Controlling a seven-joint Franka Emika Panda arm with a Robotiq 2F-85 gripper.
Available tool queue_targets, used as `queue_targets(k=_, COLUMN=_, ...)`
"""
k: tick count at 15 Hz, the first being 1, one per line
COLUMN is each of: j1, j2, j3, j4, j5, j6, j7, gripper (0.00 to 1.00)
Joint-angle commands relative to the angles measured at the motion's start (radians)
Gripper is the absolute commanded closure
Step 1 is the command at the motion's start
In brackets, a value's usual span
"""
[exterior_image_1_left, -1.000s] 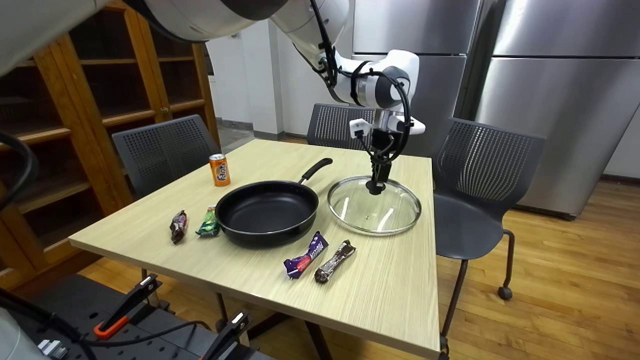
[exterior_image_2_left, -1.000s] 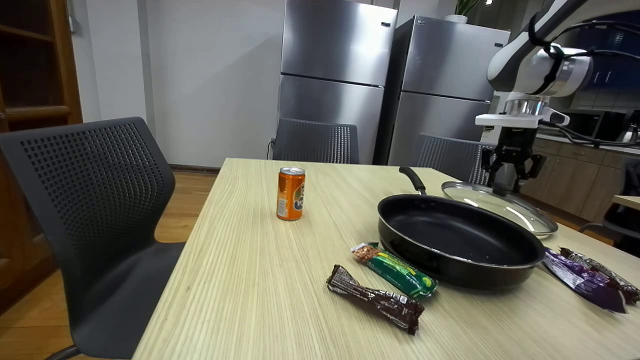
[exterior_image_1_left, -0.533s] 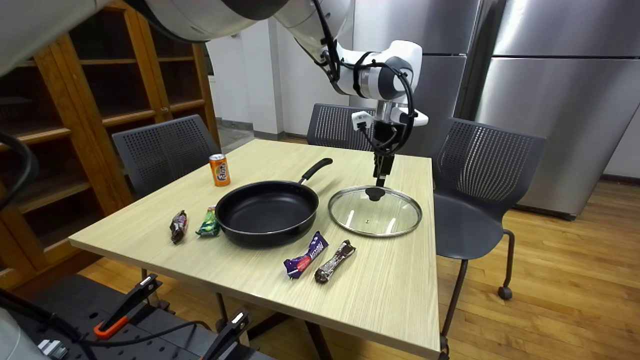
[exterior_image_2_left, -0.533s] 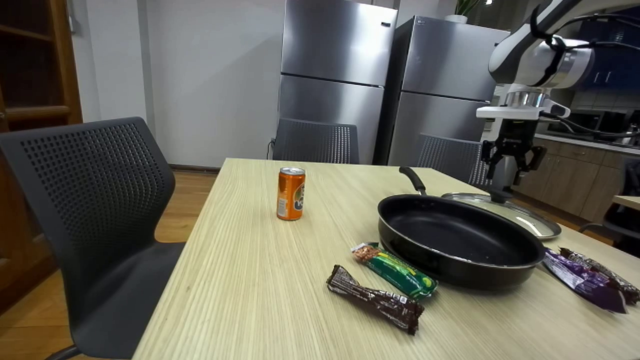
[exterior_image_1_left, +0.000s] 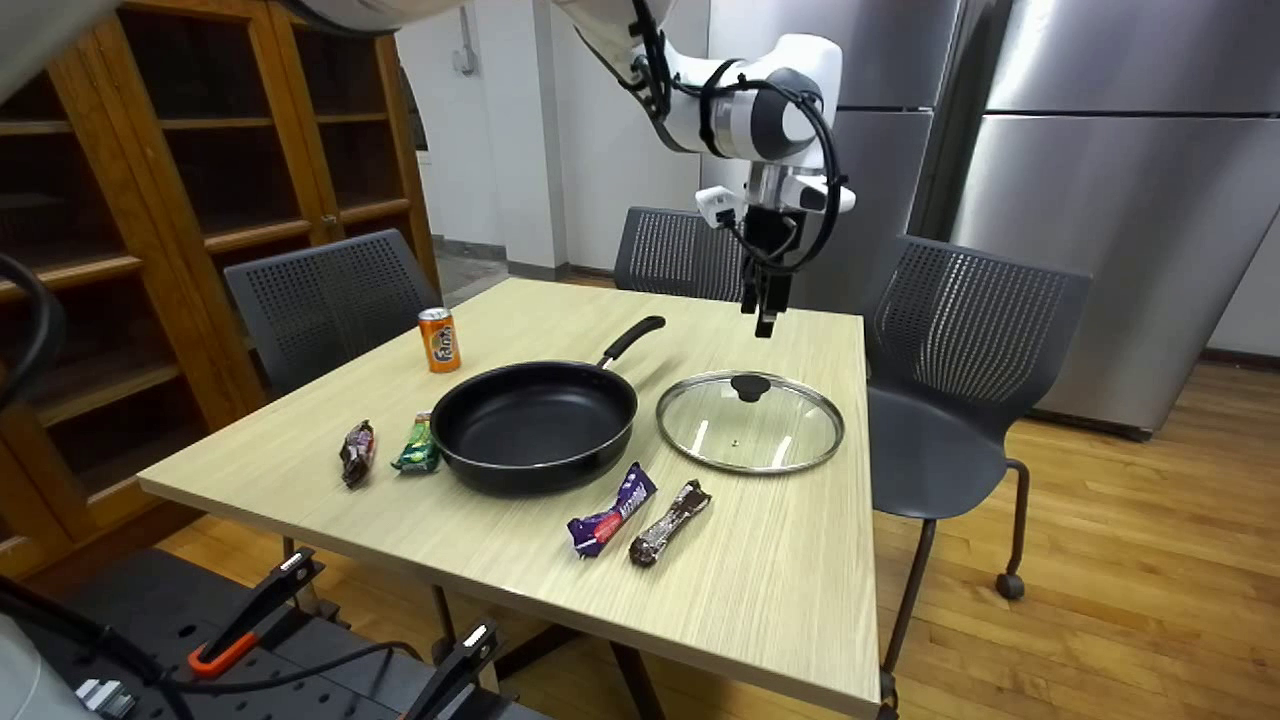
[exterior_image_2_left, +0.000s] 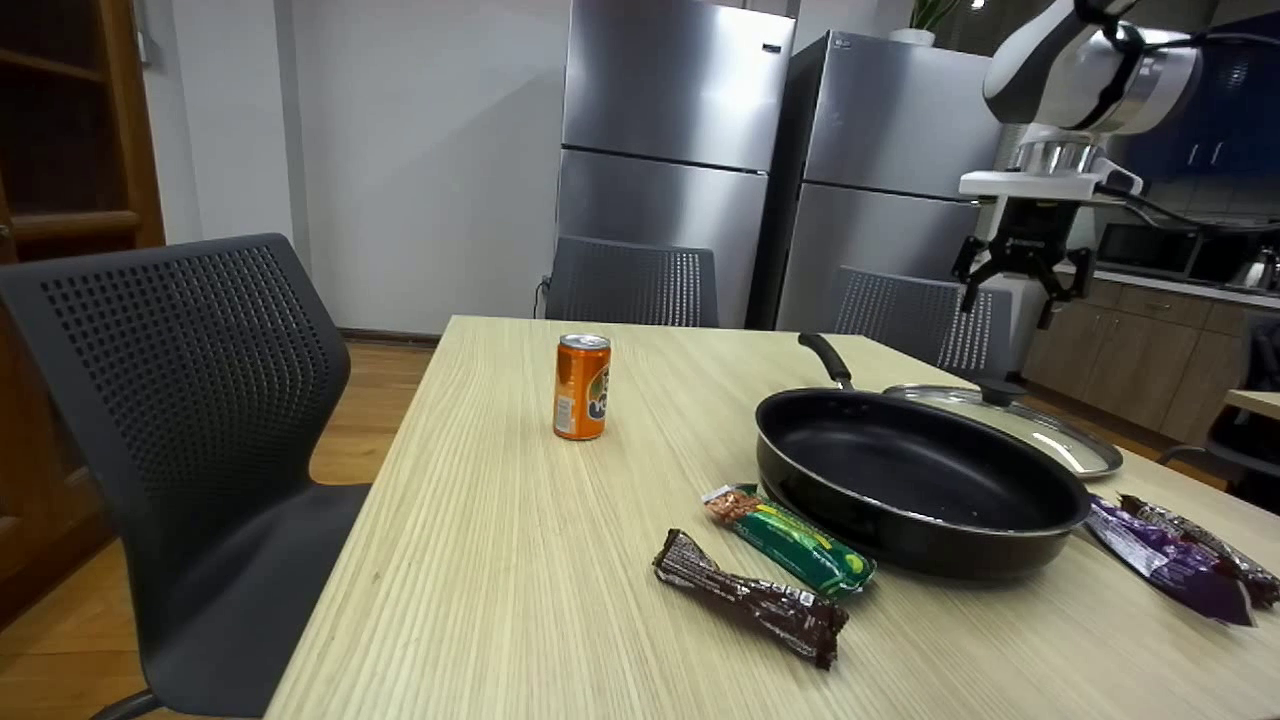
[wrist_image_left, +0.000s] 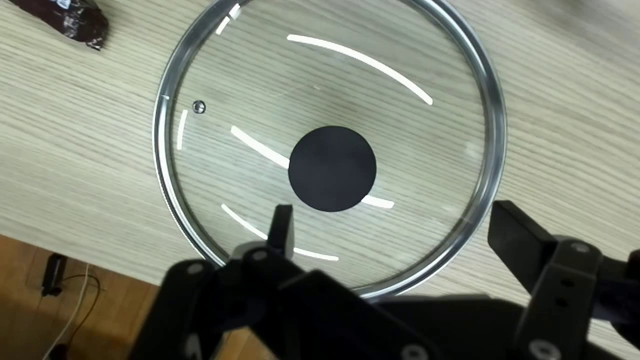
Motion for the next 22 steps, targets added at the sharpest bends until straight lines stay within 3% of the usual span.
queue_targets(k=1, j1=0.015, j2=-0.203, j3=0.018, j4=-0.232, j5=-0.008, j6=0.053, j7=-0.144, gripper=0.00)
queue_targets(k=4, j1=0.029, j2=-0.311, j3=0.008, j4=-0.348, j5=-0.025, j6=0.035, j7=-0.250, gripper=0.00)
queue_targets(k=5, j1=0.021, j2=-0.190, j3=0.001, j4=-0.191, j5=-0.008, j6=0.013, j7=-0.185, gripper=0.00)
queue_targets(k=9, j1=0.026, j2=-0.273, j3=0.002, j4=-0.294, j5=-0.010, j6=0.014, j7=-0.231, gripper=0.00)
queue_targets(k=19, j1=0.027, j2=-0.276, j3=0.002, j4=-0.308, j5=-0.010, j6=0.019, j7=-0.234, gripper=0.00)
queue_targets(k=22, j1=0.033, j2=-0.320, j3=-0.010, j4=-0.396, j5=-0.023, j6=0.099, j7=-0.249, gripper=0.00)
